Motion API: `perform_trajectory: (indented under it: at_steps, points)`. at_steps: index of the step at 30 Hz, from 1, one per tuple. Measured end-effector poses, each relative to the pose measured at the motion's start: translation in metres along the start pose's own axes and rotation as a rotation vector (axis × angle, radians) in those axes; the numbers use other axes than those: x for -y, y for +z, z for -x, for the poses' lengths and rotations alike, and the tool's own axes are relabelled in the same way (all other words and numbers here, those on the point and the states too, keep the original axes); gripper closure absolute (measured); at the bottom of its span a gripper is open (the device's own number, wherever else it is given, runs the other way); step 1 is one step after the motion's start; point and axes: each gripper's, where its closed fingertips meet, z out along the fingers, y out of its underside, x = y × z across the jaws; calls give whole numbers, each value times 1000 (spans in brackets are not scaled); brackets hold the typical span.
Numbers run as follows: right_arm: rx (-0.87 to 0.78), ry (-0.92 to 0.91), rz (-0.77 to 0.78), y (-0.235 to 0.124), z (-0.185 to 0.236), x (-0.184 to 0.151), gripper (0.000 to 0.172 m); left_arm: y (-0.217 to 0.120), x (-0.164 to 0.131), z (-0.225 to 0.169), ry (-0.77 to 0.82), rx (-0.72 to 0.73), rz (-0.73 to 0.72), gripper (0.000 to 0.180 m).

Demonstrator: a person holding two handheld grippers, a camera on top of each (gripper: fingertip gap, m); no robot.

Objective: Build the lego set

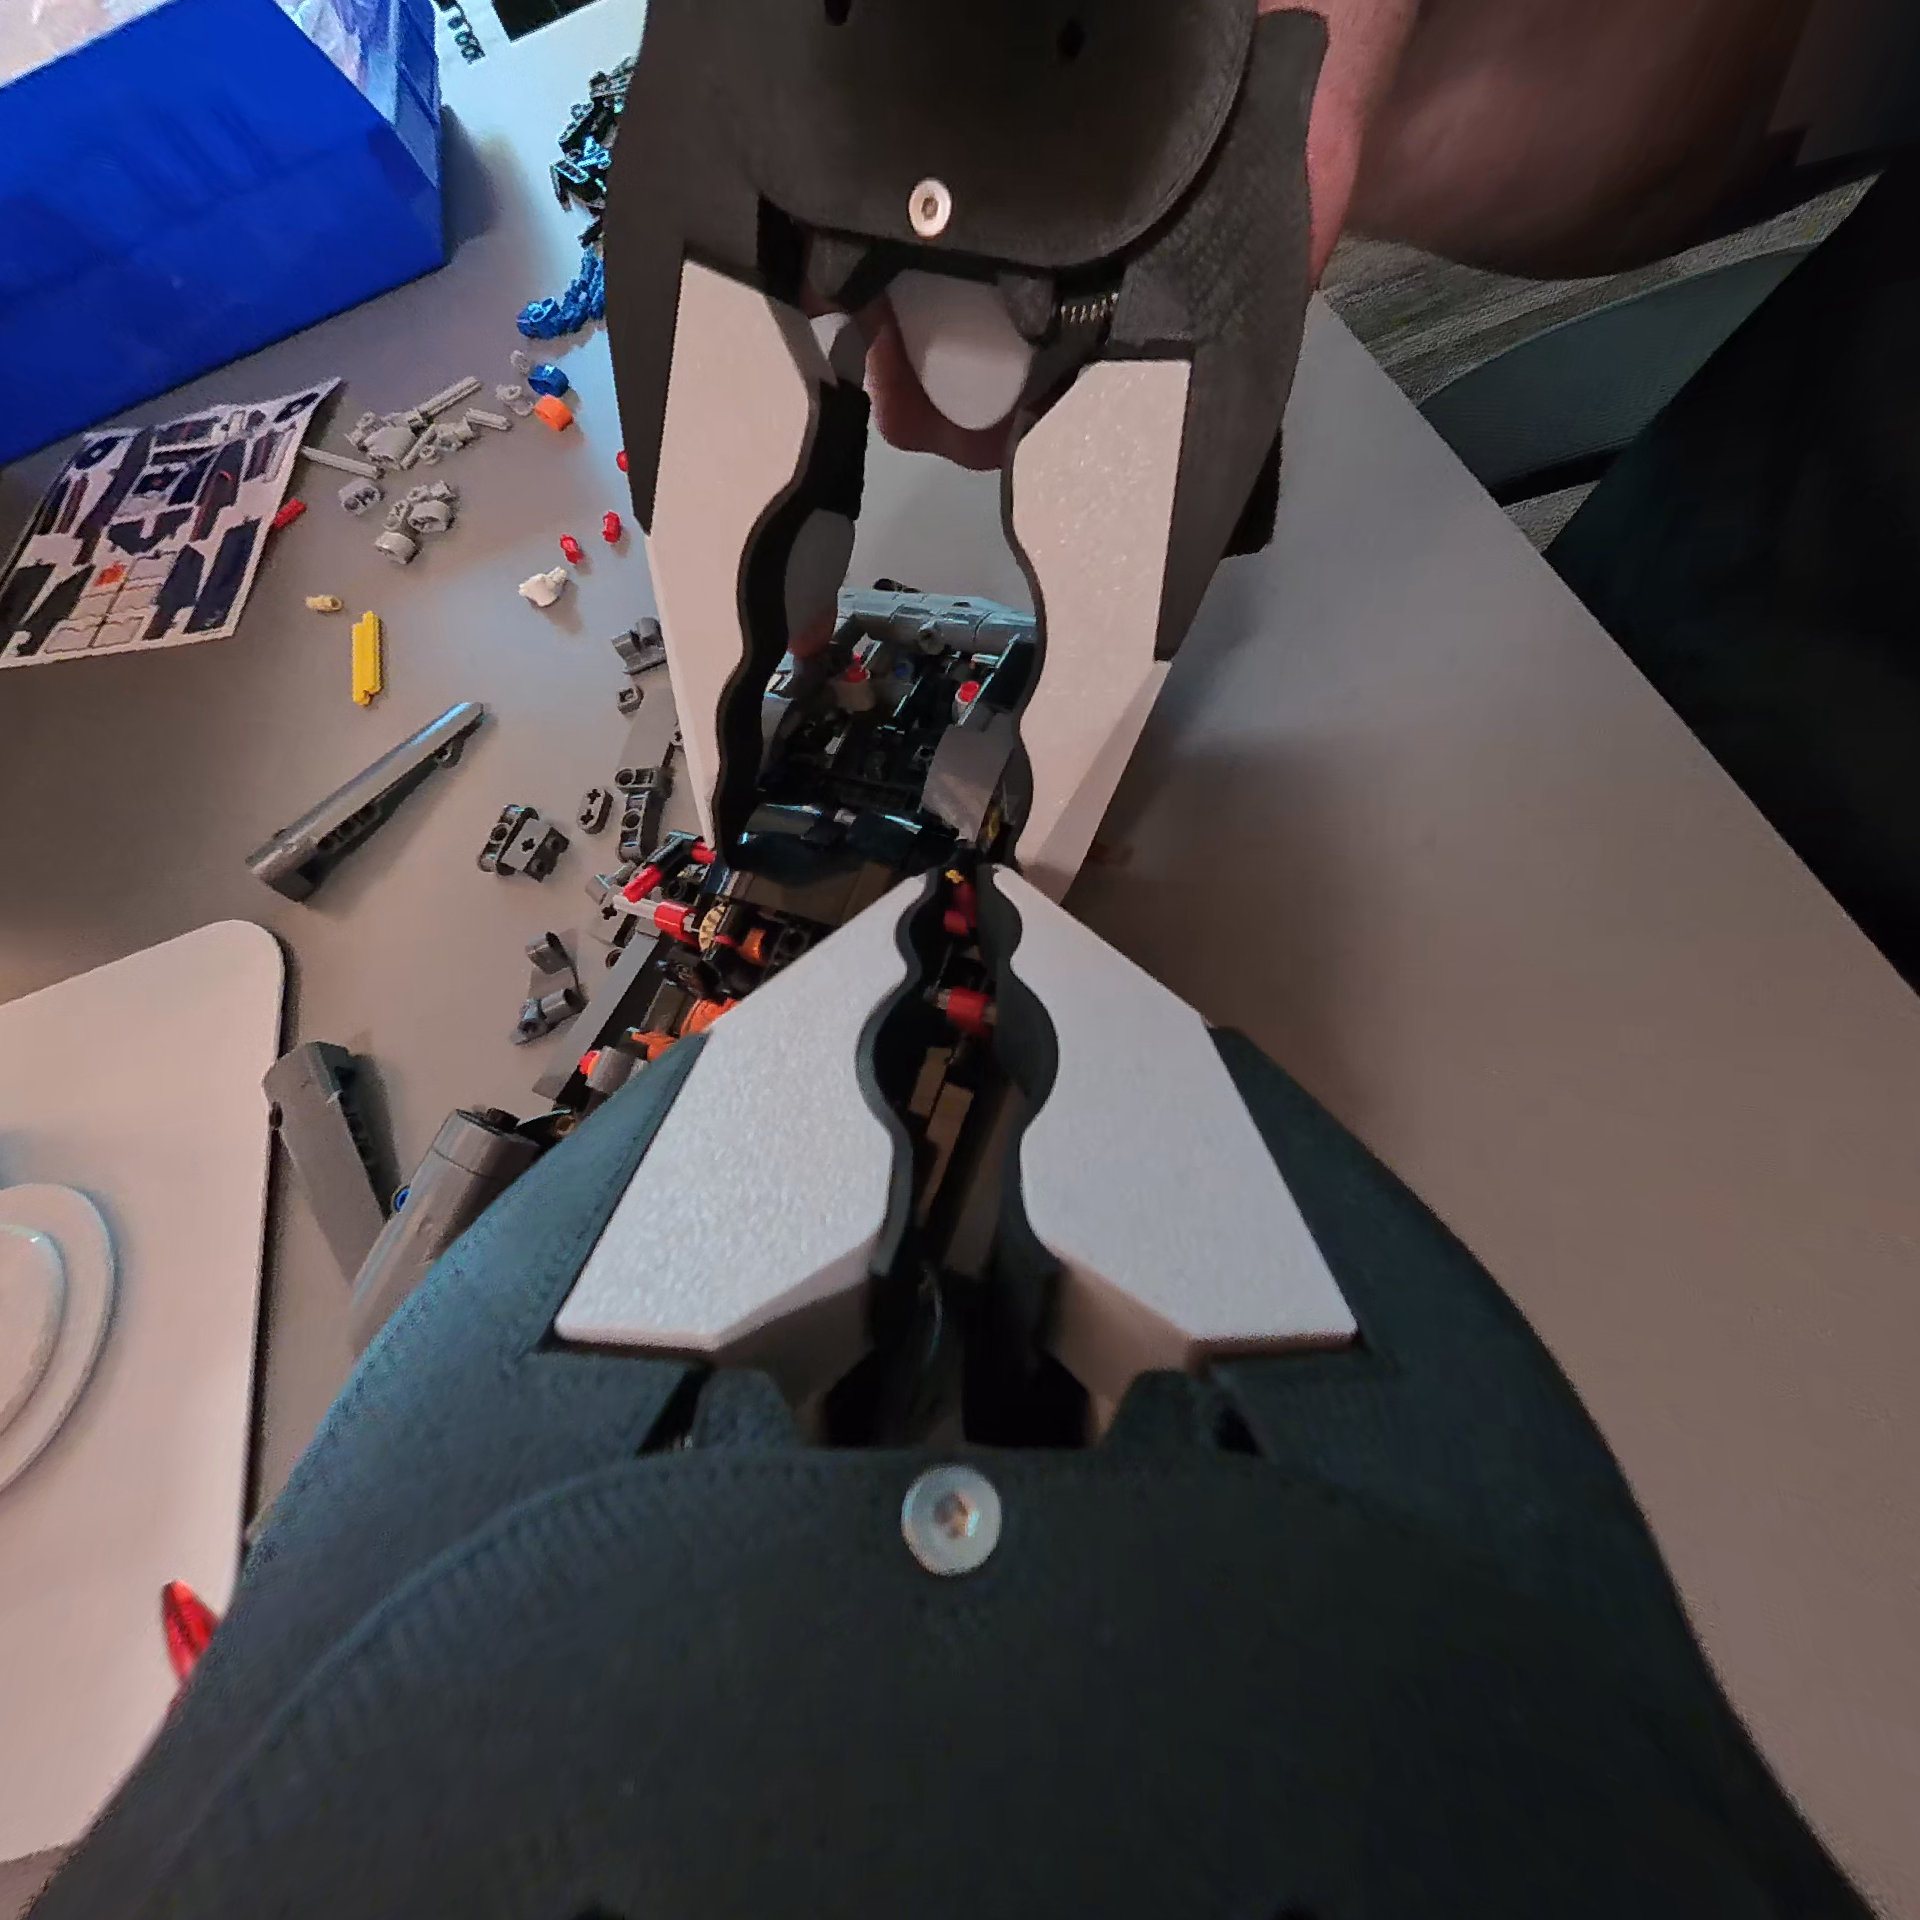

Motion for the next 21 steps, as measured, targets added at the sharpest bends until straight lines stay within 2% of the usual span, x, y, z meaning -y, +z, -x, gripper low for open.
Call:
perform_trajectory:
  at_steps: [21]
  points:
    - [2,-13,11,0,0,0,108,-6,-16,3,282,114,179,179]
